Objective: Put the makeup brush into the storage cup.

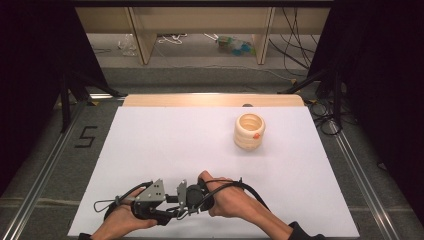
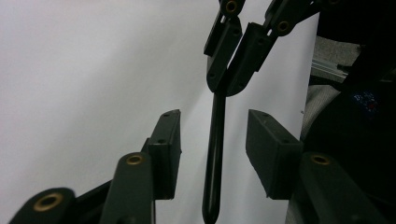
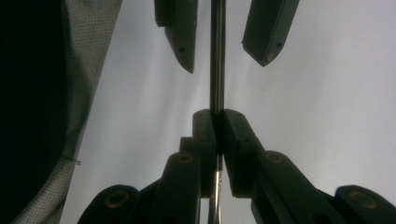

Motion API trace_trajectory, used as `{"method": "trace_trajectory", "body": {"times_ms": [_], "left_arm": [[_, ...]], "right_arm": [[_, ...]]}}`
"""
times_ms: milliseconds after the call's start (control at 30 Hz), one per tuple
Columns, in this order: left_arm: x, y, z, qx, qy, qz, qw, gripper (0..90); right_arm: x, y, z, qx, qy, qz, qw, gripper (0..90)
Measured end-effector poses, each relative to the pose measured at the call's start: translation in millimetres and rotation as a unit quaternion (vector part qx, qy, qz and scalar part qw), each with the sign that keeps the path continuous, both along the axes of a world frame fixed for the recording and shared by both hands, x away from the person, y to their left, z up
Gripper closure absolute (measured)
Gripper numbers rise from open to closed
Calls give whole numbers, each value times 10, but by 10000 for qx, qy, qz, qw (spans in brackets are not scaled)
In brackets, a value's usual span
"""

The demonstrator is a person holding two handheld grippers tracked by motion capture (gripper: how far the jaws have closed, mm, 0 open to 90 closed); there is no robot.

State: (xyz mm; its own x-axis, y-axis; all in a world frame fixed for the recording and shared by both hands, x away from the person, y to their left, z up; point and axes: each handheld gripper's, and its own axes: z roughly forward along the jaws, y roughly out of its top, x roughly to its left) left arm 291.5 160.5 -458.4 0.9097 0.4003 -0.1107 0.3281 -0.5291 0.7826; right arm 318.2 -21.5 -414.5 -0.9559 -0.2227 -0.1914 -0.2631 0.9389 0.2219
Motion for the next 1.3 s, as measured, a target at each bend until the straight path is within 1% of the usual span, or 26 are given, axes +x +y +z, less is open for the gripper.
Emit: {"method": "trace_trajectory", "body": {"times_ms": [67, 100, 133, 200, 233, 300, 333, 367, 433, 467, 500, 533, 567, 600, 633, 700, 733, 800, 867, 933, 1067, 1100, 1133, 1233, 1267, 1300], "left_arm": [[4, 3, -2, 6, 28, -25, 10000, 575], [5, 2, -1, 5, 47, -31, 10000, 581], [5, 1, 1, 9, 56, -31, 10000, 586], [10, -1, -4, -41, 90, -58, 9999, 595], [3, -6, -6, -89, 136, -44, 9999, 599], [2, -6, -6, -90, 182, -36, 9998, 610], [4, -6, -7, -96, 192, -35, 9998, 614], [6, -5, -6, -95, 186, -34, 9998, 622], [5, -6, -7, -100, 198, -34, 9997, 628], [5, -5, -6, -95, 198, -43, 9997, 634], [5, -6, -6, -98, 202, -46, 9997, 640], [5, -6, -6, -97, 202, -53, 9997, 645], [5, -6, -6, -84, 195, -66, 9998, 650], [11, -2, -5, -2, 121, -86, 9999, 658], [8, -5, -7, -15, 123, -83, 9999, 664], [9, -6, -7, -23, 133, -88, 9999, 668], [2, -12, -9, -68, 168, -84, 9998, 675], [-1, -15, -11, -84, 175, -105, 9998, 689], [-3, -18, -9, -102, 188, -81, 9997, 694], [-3, -18, -9, -103, 195, -88, 9997, 698], [-2, -20, -9, -110, 203, -106, 9997, 710], [-2, -19, -9, -103, 218, -114, 9996, 712], [-6, -17, -7, -69, 223, -101, 9997, 713], [1, -18, -12, -91, 248, -140, 9996, 731], [2, -13, -6, -26, 228, -136, 9996, 734], [0, -14, -7, -20, 230, -123, 9997, 735]], "right_arm": [[0, 1, -1, 32, 2, 18, 10000, 840], [-9, 3, -3, 46, 13, -27, 10000, 841], [-15, 5, 8, 6, -57, -31, 10000, 841], [2, 7, 13, -10, -99, 136, 9999, 841], [-7, 10, 15, -12, -104, 104, 9999, 841], [-14, 14, 13, 2, -73, 101, 9999, 840], [-16, 17, 17, -10, -114, 138, 9998, 841], [-24, 20, 13, 12, -84, 117, 9999, 841], [-36, 27, 15, -10, -119, 106, 9999, 841], [-19, 31, -1, 64, -52, 234, 9997, 841], [-22, 32, -9, 121, -44, 233, 9996, 840], [-32, 33, 12, 12, -130, 211, 9997, 841], [-41, 33, 13, 4, -121, 162, 9998, 841], [-40, 34, 16, 5, -125, 189, 9997, 841], [-49, 36, 18, 2, -137, 138, 9998, 841], [-37, 37, 6, 80, -59, 229, 9997, 841], [-36, 37, -1, 124, -45, 238, 9996, 841], [-37, 40, 1, 126, -60, 256, 9996, 840], [-57, 44, 22, 9, -161, 195, 9997, 840], [-47, 48, -3, 147, -75, 298, 9994, 841], [-55, 52, 2, 154, -81, 301, 9994, 841], [-57, 53, 10, 112, -108, 299, 9994, 841], [-66, 53, 29, 32, -209, 260, 9994, 841], [-66, 54, 30, 49, -216, 273, 9994, 840], [-65, 54, 30, 45, -218, 281, 9994, 840], [-66, 54, 29, 43, -221, 282, 9993, 841]]}}
